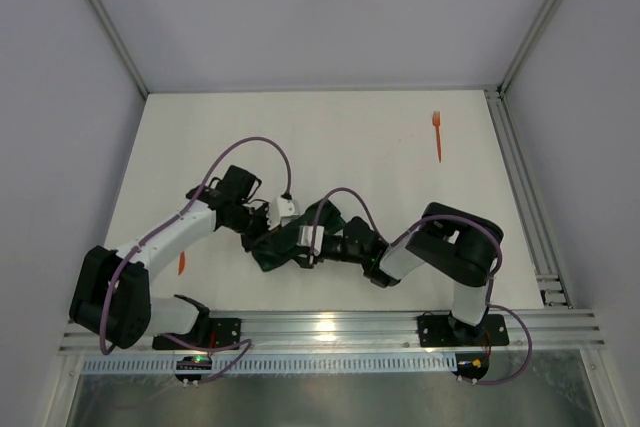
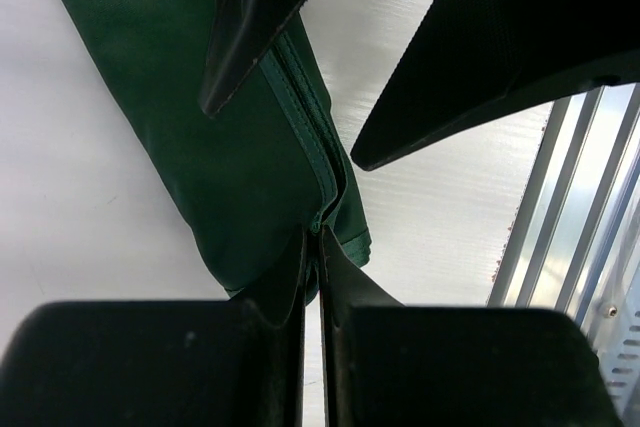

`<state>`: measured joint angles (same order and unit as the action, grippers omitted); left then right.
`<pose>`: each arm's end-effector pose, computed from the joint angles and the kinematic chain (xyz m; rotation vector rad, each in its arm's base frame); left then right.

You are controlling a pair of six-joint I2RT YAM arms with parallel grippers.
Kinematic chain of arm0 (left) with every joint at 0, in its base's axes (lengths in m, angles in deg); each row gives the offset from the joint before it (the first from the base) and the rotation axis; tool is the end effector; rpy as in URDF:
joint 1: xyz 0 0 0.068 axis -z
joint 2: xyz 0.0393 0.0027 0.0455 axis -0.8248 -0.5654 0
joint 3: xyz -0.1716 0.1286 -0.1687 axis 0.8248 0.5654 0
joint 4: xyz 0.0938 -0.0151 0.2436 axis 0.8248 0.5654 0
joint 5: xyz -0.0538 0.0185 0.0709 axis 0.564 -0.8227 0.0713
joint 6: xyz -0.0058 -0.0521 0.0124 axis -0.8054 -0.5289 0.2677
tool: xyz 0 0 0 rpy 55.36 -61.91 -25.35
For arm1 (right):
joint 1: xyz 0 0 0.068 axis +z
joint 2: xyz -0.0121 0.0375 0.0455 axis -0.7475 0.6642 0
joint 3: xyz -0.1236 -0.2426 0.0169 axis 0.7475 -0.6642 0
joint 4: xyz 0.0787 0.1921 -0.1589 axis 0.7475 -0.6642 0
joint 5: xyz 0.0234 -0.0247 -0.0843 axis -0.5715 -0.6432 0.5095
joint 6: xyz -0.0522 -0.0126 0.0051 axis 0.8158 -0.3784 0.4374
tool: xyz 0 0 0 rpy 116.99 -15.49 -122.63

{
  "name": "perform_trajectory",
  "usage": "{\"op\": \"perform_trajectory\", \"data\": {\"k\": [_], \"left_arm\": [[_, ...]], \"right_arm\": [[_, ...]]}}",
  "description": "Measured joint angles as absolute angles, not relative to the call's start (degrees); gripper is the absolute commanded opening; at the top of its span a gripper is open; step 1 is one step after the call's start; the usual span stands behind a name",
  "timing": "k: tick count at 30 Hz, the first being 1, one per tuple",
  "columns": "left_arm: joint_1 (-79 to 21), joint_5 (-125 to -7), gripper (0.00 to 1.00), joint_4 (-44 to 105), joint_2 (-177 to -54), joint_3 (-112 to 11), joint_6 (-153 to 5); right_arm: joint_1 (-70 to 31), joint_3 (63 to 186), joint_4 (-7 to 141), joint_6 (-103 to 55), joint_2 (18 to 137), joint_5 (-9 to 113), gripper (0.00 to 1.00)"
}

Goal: Fold the napkin into a case and place the utensils inside
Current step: Stuff the top corner of the smaller-rectangle-folded napkin at the center of the board.

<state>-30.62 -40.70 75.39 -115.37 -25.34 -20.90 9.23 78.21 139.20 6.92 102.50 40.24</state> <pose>0.2014 -0.1154 0.2056 1.5547 2.1477 -0.7335 0.1581 0.2713 0.1308 -1.3067 1.1126 0.7166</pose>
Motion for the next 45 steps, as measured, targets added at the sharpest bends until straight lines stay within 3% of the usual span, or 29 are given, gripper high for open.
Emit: {"op": "perform_trajectory", "data": {"k": [17, 23, 27, 30, 32, 33, 34, 36, 40, 45], "left_arm": [[-31.9, -40.0, 0.00, 75.2, -115.7, -25.3, -21.1], [-32.1, -39.3, 0.00, 75.2, -115.7, -25.3, -21.1], [-32.2, -39.2, 0.00, 75.2, -115.7, -25.3, -21.2], [-32.3, -39.2, 0.00, 75.2, -115.7, -25.3, -21.1], [-32.4, -39.2, 0.05, 75.2, -115.7, -25.3, -21.1], [-32.5, -39.2, 0.11, 75.2, -115.7, -25.3, -21.1], [-32.5, -39.3, 0.24, 75.2, -115.7, -25.3, -21.1], [-32.5, -39.5, 0.36, 75.2, -115.7, -25.3, -21.1], [-32.5, -40.6, 0.44, 75.2, -115.7, -25.3, -21.2], [-32.5, -41.9, 0.44, 75.2, -115.1, -25.3, -21.1]], "right_arm": [[9.8, 83.0, 134.9, 7.9, 106.3, 35.8, 0.62], [10.7, 84.7, 132.7, 7.9, 108.7, 38.3, 0.54], [10.8, 84.8, 132.0, 7.5, 109.5, 40.2, 0.37], [10.8, 84.9, 131.9, 6.7, 109.6, 41.6, 0.33], [10.8, 85.0, 131.9, 6.2, 109.6, 42.2, 0.29], [10.8, 85.1, 131.9, 6.0, 109.6, 42.4, 0.27], [10.8, 85.2, 131.9, 5.7, 109.6, 42.6, 0.23], [10.8, 85.2, 131.8, 5.1, 109.6, 42.9, 0.21], [10.8, 85.2, 131.5, 3.8, 109.6, 43.1, 0.16], [10.7, 85.5, 131.4, 1.9, 109.6, 43.3, 0.08]]}}
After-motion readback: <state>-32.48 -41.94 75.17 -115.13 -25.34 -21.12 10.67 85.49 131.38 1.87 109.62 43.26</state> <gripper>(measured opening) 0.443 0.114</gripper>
